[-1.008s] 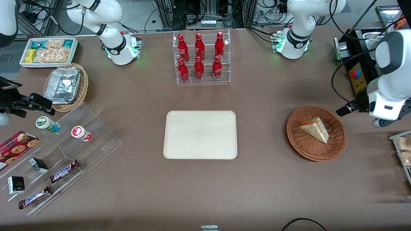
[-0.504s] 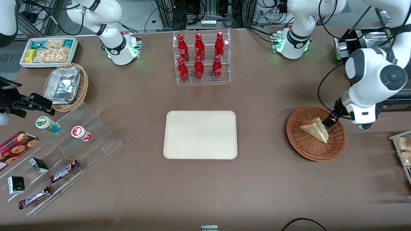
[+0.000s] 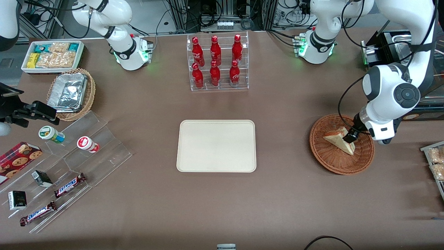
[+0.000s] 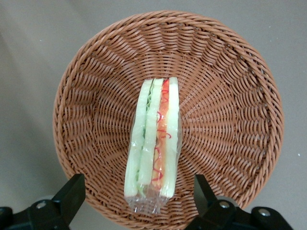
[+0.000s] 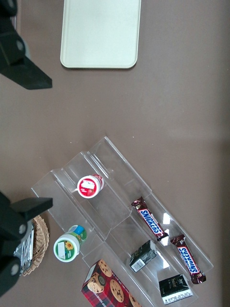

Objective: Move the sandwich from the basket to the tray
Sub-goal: 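Close the left gripper on the wrapped sandwich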

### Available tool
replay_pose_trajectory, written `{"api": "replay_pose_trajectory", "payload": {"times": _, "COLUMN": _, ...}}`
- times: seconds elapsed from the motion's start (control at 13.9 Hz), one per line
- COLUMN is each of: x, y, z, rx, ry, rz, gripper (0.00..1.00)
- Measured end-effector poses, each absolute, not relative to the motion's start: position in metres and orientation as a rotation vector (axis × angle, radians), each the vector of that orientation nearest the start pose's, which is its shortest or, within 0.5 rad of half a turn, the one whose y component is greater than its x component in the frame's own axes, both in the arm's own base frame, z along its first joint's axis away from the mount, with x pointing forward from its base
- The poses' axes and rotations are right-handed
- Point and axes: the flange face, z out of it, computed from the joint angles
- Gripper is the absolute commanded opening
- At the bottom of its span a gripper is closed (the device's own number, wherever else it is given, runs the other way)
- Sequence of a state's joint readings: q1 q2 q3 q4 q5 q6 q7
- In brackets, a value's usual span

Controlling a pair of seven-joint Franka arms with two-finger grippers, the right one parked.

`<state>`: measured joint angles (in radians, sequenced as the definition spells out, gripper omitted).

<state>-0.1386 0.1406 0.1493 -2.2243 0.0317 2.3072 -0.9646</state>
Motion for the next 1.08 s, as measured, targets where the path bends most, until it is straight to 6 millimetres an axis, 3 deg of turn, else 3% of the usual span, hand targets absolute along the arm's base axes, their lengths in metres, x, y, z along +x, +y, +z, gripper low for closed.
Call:
{"api": "replay_pose_trajectory", "payload": {"times": 0.5, "x": 0.514, "y": 0.006, "z": 0.266, "rx": -2.742, "ry": -1.417, "rz": 0.017, "gripper": 1.0}}
{"api": "replay_pose_trajectory", "payload": {"times": 0.79, "x": 0.506, "y": 0.006, "z": 0.256, "rx": -2.749, "ry": -1.42, "rz": -0.001, "gripper": 1.0}}
{"api": "replay_pose_trajectory", "payload": {"times": 0.94, "x": 0.506, "y": 0.006, "z": 0.254, "rx": -2.75, "ry": -1.421, "rz": -0.008, "gripper": 0.89}}
{"api": "replay_pose_trajectory", "payload": {"times": 1.08, "x": 0.506, "y": 0.006, "z": 0.252, "rx": -2.751, "ry": -1.424, "rz": -0.013, "gripper": 0.64}}
